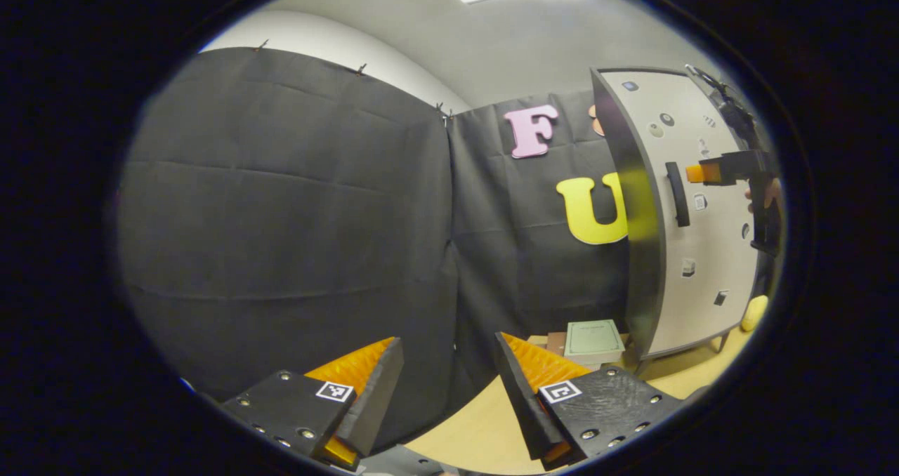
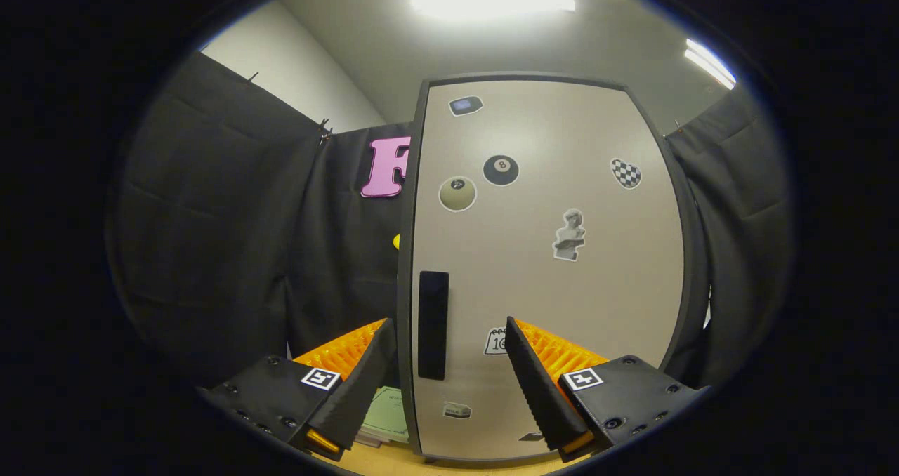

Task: Open the cabinet door with the right hand, grasp the bottle in the cabinet with the left hand and place it on the coaster, then close the cabinet door with the right hand.

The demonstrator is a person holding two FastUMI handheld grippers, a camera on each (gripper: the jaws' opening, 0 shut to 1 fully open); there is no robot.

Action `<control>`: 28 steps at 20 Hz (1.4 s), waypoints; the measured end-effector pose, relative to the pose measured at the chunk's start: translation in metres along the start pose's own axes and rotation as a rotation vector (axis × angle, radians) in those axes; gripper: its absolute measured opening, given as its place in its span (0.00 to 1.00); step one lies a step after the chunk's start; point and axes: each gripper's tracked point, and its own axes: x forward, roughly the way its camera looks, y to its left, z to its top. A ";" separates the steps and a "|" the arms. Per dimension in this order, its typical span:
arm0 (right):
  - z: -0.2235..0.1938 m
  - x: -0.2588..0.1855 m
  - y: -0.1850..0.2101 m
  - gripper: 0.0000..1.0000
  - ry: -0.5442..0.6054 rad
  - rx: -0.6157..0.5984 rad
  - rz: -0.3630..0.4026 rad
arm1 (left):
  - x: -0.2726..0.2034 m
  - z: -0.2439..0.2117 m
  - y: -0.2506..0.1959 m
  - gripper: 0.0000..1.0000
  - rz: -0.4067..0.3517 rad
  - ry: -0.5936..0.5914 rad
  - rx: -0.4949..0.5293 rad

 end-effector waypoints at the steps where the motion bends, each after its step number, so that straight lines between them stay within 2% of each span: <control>1: -0.002 0.007 0.002 0.99 0.010 0.001 -0.001 | 0.001 0.001 0.005 0.80 0.009 0.001 -0.001; 7: -0.029 0.043 0.011 0.99 0.091 0.004 -0.011 | 0.006 -0.009 0.032 0.80 0.048 0.010 0.001; 9: -0.032 0.052 0.013 0.93 0.104 0.016 -0.013 | 0.007 -0.010 0.041 0.78 0.060 0.009 -0.001; 10: -0.033 0.054 0.014 0.95 0.109 0.019 -0.018 | 0.007 -0.011 0.043 0.78 0.062 0.009 -0.003; 11: -0.034 0.058 0.015 0.85 0.118 0.023 -0.023 | 0.007 -0.013 0.045 0.81 0.064 0.012 -0.003; 12: -0.038 0.061 0.017 0.79 0.136 0.025 -0.020 | 0.006 -0.016 0.047 0.78 0.066 0.015 -0.005; 14: -0.044 0.065 0.019 0.79 0.174 0.022 -0.023 | 0.008 -0.019 0.053 0.78 0.069 0.018 -0.010; 17: -0.045 0.070 0.020 0.45 0.197 0.028 -0.040 | 0.005 -0.021 0.058 0.78 0.069 0.020 -0.012; 18: -0.046 0.069 0.016 0.43 0.211 0.022 -0.067 | 0.005 -0.024 0.059 0.78 0.067 0.021 -0.011; 19: -0.047 0.071 0.014 0.47 0.216 0.038 -0.073 | 0.005 -0.025 0.059 0.78 0.064 0.021 -0.012; 20: -0.047 0.070 0.015 0.33 0.224 0.053 -0.068 | 0.005 -0.026 0.061 0.78 0.061 0.021 -0.013; 21: -0.047 0.069 0.015 0.35 0.241 0.068 -0.060 | 0.006 -0.027 0.061 0.78 0.057 0.021 -0.016; 22: -0.048 0.070 0.014 0.29 0.253 0.071 -0.052 | 0.005 -0.027 0.059 0.78 0.052 0.020 -0.019; 23: -0.047 0.067 0.015 0.18 0.263 0.065 -0.041 | 0.005 -0.028 0.058 0.78 0.046 0.020 -0.024; 24: -0.047 0.066 0.014 0.18 0.273 0.061 -0.035 | 0.007 -0.026 0.055 0.78 0.038 0.017 -0.029; 25: -0.047 0.061 0.015 0.12 0.274 0.071 -0.023 | 0.008 -0.025 0.053 0.78 0.031 0.010 -0.032; 28: -0.045 0.052 0.017 0.13 0.291 0.085 0.017 | 0.012 -0.021 0.040 0.78 0.001 -0.012 -0.034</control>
